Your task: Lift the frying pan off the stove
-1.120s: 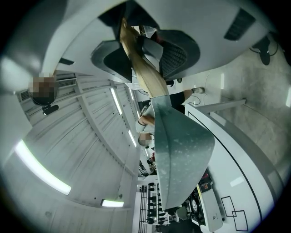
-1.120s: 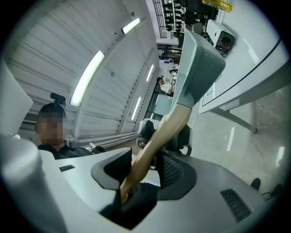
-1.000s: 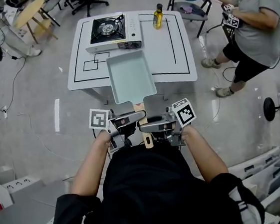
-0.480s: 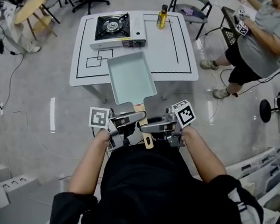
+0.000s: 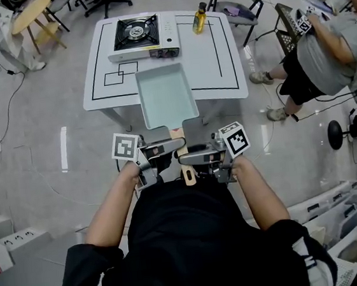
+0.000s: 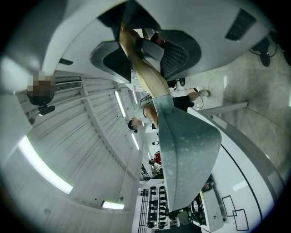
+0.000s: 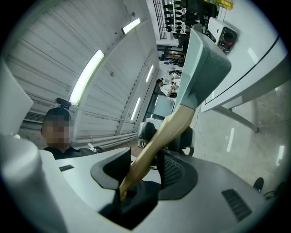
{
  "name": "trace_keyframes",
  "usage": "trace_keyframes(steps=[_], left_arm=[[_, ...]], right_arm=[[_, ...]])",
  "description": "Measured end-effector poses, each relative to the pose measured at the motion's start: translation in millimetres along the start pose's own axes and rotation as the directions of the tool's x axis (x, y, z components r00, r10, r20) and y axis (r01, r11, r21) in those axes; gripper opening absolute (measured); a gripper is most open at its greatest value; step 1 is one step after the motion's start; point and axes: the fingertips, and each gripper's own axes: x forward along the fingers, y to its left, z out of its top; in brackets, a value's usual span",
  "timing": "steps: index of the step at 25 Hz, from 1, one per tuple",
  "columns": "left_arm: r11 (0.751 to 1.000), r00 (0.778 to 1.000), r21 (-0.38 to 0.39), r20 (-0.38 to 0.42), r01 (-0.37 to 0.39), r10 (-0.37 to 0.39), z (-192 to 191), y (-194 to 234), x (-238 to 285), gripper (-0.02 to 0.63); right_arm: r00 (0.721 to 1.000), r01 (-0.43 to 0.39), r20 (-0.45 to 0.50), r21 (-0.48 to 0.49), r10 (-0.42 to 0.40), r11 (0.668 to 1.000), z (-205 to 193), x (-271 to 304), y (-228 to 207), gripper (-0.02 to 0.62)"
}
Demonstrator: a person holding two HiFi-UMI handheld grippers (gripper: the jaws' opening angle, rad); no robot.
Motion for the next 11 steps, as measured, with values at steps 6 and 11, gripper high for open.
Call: trace_keyframes(steps=[6,11], left_arm=[[1.000,1.000,0.010,-0.002,0.018,-0.018,3.3,-1.2,7.2,0.209],[1.000,1.000,0.008,-0.008,0.028,-0.028,3.6,1.2,21.6,0.212]], right_arm=[[1.000,-0.003,0.012,-0.018,0.003,1.000,4.5,-6.9,3.6,0.198],[1.000,-0.003,0.008,-0.028,0.003,1.000,5.3,-20.9,2.5,0.199]])
